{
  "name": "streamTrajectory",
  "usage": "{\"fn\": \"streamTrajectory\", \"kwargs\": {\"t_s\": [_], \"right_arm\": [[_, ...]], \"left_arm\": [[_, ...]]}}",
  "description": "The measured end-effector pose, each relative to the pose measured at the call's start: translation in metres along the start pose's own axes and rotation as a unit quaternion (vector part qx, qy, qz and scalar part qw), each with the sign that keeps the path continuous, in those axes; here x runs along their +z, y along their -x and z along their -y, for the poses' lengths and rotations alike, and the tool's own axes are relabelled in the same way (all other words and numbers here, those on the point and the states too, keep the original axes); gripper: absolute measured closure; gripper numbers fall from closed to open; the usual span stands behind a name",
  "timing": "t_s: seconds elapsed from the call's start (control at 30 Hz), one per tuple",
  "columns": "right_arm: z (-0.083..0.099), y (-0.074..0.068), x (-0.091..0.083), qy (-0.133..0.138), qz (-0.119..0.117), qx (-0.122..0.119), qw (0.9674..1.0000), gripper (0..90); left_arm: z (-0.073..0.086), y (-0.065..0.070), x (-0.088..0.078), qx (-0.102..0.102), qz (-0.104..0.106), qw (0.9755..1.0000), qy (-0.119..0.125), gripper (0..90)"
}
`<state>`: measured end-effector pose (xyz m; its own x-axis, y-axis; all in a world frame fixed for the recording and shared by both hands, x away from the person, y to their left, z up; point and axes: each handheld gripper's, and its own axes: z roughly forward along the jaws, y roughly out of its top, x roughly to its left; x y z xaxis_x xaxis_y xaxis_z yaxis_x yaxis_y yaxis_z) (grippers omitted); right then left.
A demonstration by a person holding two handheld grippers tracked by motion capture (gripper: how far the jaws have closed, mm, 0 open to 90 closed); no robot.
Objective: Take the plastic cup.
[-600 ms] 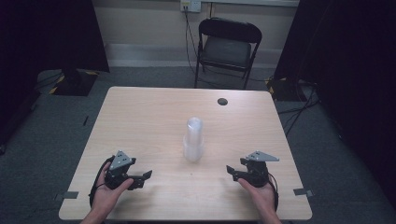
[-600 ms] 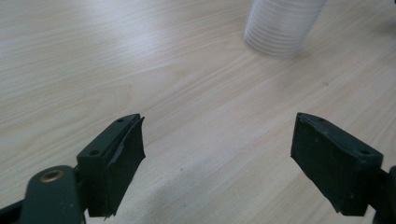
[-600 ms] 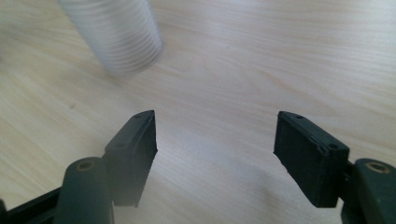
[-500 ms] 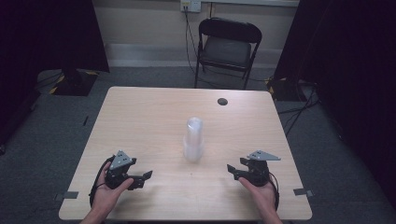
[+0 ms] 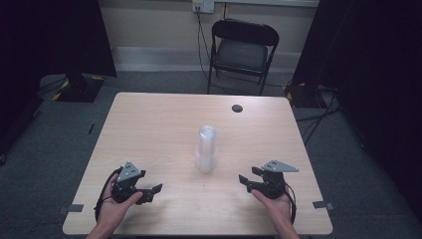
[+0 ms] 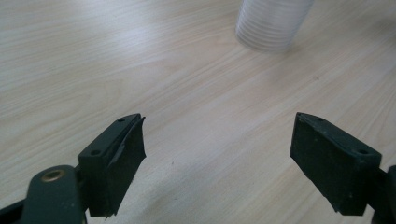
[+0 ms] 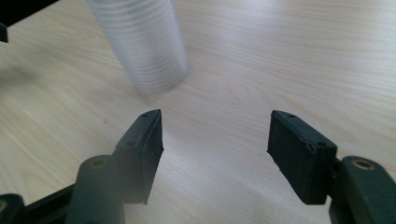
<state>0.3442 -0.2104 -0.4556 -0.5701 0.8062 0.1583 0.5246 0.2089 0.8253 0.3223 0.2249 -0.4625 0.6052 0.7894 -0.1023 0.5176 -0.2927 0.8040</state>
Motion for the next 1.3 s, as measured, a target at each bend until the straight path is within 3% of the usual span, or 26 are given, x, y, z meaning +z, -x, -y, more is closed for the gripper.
{"fn": "streamTrajectory", "kwargs": {"t_s": [0.13, 0.2, 0.3, 0.57, 0.7, 0.87, 1.07, 1.13, 1.23, 1.3], "right_arm": [[-0.002, -0.005, -0.004, 0.011, -0.013, -0.001, 0.9999, 36.9], [-0.003, -0.008, -0.008, 0.034, -0.017, -0.006, 0.9993, 41.8], [-0.008, -0.011, -0.010, 0.051, -0.027, -0.005, 0.9983, 40.5], [-0.015, -0.017, -0.011, 0.053, -0.028, -0.019, 0.9980, 35.1], [-0.021, -0.020, -0.011, 0.054, -0.034, -0.019, 0.9978, 29.8], [-0.029, -0.022, -0.010, 0.068, -0.044, -0.018, 0.9966, 31.1], [-0.042, -0.029, -0.005, 0.080, -0.051, -0.030, 0.9951, 29.5], [-0.046, -0.031, -0.002, 0.078, -0.050, -0.033, 0.9952, 28.0], [-0.053, -0.031, 0.003, 0.063, -0.068, -0.030, 0.9952, 26.3], [-0.058, -0.031, 0.005, 0.055, -0.073, -0.035, 0.9952, 25.7]], "left_arm": [[0.000, 0.000, 0.000, 0.004, 0.009, 0.9999, 0.002, 17.3], [-0.001, 0.000, 0.001, 0.006, 0.009, 0.9999, 0.004, 17.4], [0.000, 0.000, 0.001, 0.007, 0.009, 0.9999, 0.000, 17.3], [-0.001, 0.001, 0.000, 0.012, 0.006, 0.9999, 0.004, 17.3], [-0.002, 0.001, 0.000, -0.002, 0.016, 0.9998, 0.009, 17.4], [-0.001, 0.003, 0.003, 0.011, 0.002, 0.9999, 0.002, 17.7], [-0.001, 0.003, 0.003, 0.010, 0.005, 0.9999, 0.007, 18.0], [-0.001, 0.003, 0.003, 0.014, 0.002, 0.9999, 0.003, 18.0], [-0.001, 0.003, 0.004, 0.020, -0.016, 0.9997, 0.004, 19.2], [-0.001, 0.003, 0.004, 0.021, -0.017, 0.9996, 0.007, 20.1]]}}
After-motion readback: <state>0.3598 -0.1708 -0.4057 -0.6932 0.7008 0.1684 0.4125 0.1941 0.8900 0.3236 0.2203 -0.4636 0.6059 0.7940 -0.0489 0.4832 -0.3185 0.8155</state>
